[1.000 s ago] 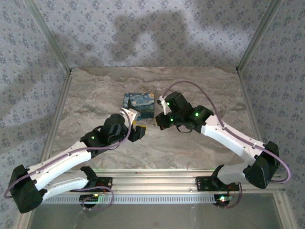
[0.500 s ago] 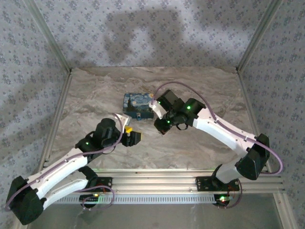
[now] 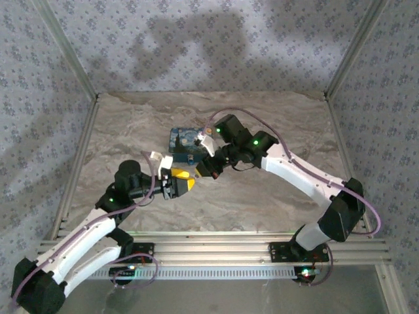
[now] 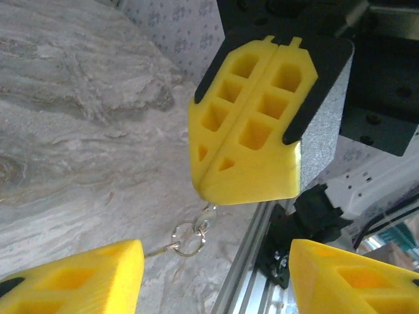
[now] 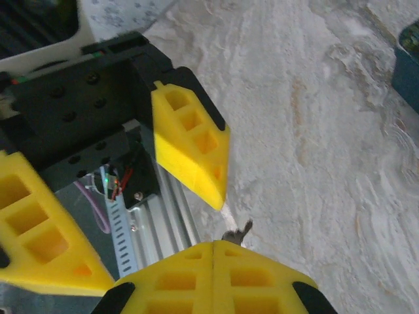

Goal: Unlock the padlock with the key

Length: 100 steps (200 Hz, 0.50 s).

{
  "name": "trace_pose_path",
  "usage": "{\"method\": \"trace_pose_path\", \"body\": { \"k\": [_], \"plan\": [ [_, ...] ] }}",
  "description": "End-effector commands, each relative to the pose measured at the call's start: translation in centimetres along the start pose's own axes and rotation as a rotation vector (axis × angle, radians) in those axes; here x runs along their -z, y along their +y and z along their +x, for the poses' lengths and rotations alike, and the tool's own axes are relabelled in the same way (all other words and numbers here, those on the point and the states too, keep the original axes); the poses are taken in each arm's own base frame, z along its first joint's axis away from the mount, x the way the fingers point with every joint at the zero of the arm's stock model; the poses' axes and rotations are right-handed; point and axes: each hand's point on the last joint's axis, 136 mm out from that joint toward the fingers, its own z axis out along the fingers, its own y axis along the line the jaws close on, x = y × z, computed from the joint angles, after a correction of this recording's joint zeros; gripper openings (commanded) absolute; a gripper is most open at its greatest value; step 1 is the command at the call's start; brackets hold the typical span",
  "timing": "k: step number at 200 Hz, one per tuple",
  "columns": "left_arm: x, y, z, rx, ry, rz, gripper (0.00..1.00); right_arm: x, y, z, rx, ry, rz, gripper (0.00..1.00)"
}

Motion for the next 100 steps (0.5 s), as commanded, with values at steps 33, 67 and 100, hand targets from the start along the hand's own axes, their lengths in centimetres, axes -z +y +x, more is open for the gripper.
{"method": "trace_pose_path", "body": {
  "k": [33,67,100],
  "plan": [
    [0.5,-0.7,-2.5,0.078,-0.082,0.196,0.46,1.6,1.6,-2.4,-0.015,-0.122,-0.118,0.0],
    [0.1,-1.1,-3.1,0.094,-0.075,0.241,0.41,1.5,1.2,-2.7,-0.037,-0.134,-0.122,0.0],
    [0.0,-1.5,-3.7,0.077,-0.065,0.246,0.39,1.8,1.4,-3.2,-0.047,-0.148,-0.13,0.0]
  ]
}}
